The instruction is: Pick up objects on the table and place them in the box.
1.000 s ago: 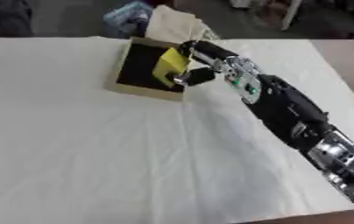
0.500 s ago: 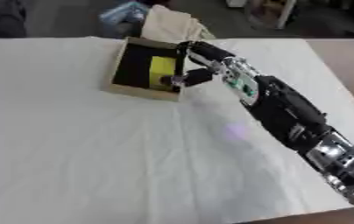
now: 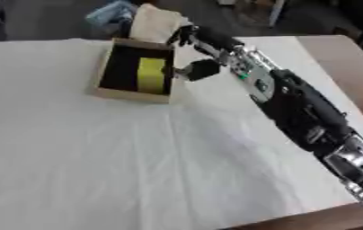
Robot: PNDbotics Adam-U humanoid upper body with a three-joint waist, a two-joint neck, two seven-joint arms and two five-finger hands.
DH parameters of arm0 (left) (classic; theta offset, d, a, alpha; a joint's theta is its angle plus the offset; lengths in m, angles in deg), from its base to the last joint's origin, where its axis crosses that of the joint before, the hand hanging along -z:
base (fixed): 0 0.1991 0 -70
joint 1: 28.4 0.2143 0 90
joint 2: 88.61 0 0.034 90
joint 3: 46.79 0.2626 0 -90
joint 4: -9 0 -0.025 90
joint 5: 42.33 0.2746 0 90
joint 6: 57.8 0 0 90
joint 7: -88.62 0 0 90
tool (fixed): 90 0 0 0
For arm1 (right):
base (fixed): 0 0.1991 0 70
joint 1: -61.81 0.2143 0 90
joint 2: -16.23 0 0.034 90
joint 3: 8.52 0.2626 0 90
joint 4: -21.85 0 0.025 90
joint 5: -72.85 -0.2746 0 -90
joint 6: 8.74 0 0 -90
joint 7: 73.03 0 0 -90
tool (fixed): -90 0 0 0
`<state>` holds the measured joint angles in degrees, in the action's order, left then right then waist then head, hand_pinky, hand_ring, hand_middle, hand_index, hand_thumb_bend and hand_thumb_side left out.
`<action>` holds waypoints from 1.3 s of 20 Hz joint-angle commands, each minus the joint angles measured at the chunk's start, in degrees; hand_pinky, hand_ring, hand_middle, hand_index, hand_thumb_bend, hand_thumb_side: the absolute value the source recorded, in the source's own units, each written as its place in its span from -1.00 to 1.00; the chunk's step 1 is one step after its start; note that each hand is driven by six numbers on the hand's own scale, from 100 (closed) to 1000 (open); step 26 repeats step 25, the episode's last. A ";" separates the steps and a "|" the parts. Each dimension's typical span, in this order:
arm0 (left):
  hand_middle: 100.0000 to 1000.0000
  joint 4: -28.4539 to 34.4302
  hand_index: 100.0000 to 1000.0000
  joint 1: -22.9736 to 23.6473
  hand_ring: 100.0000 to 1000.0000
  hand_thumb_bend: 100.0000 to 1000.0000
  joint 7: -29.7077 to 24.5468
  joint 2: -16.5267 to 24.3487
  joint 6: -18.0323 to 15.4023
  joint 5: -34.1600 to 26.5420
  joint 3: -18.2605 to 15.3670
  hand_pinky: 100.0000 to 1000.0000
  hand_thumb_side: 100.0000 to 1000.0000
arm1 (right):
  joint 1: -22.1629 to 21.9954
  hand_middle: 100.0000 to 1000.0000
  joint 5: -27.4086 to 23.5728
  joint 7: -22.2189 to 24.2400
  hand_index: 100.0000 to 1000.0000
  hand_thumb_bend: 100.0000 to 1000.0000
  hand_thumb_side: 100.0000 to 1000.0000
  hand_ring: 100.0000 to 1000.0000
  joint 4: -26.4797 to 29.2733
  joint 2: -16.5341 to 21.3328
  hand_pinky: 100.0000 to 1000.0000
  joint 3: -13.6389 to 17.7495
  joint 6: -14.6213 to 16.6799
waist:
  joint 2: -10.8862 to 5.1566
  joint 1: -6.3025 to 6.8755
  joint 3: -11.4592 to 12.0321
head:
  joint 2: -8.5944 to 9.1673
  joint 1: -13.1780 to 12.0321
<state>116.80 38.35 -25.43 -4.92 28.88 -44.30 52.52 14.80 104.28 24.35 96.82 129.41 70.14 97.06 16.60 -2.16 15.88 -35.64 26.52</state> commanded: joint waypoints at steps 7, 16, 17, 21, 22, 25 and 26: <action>0.09 0.09 0.51 2.27 0.20 0.01 3.09 1.34 -0.03 1.88 -3.23 0.67 0.10 | -6.17 0.53 -9.76 -2.21 0.63 -0.43 0.32 0.41 16.20 3.66 0.41 -0.29 4.54 | -1.04 0.77 -6.65 | 0.60 -5.61; 0.08 -0.17 0.50 3.35 0.20 0.00 4.18 1.34 -0.09 2.94 -4.36 0.67 0.11 | -14.51 0.52 -18.63 1.86 0.61 -0.48 0.31 0.39 30.62 1.87 0.40 1.49 0.17 | -0.25 0.91 -10.60 | 0.19 -8.76; 0.08 -0.21 0.50 3.47 0.20 0.00 4.23 1.35 -0.08 3.02 -4.45 0.67 0.11 | -15.44 0.51 -19.57 2.31 0.61 -0.50 0.33 0.39 32.15 1.41 0.39 1.86 -0.75 | -0.19 0.89 -10.66 | 0.13 -9.44; 0.08 -0.34 0.50 4.12 0.20 0.00 4.56 1.40 -0.08 3.35 -4.83 0.67 0.12 | -19.27 0.50 -22.31 3.66 0.59 -0.53 0.35 0.37 38.21 -0.95 0.38 3.55 -4.57 | -0.02 0.97 -11.14 | -0.08 -11.29; 0.07 -0.36 0.50 4.28 0.19 0.00 4.63 1.41 -0.08 3.42 -4.91 0.67 0.12 | -19.95 0.49 -22.69 3.84 0.58 -0.54 0.35 0.36 38.93 -1.63 0.38 3.82 -5.53 | -0.05 1.00 -11.34 | -0.15 -11.58; 0.06 -0.39 0.49 4.56 0.18 -0.01 4.67 1.37 -0.10 3.51 -5.05 0.67 0.12 | -21.26 0.48 -23.40 3.92 0.56 -0.58 0.36 0.34 39.55 -3.58 0.36 4.22 -7.51 | -0.13 0.99 -11.66 | -0.39 -12.06; 0.06 -0.39 0.49 4.56 0.18 -0.01 4.67 1.37 -0.10 3.51 -5.05 0.67 0.12 | -21.26 0.48 -23.40 3.92 0.56 -0.58 0.36 0.34 39.55 -3.58 0.36 4.22 -7.51 | -0.13 0.99 -11.66 | -0.39 -12.06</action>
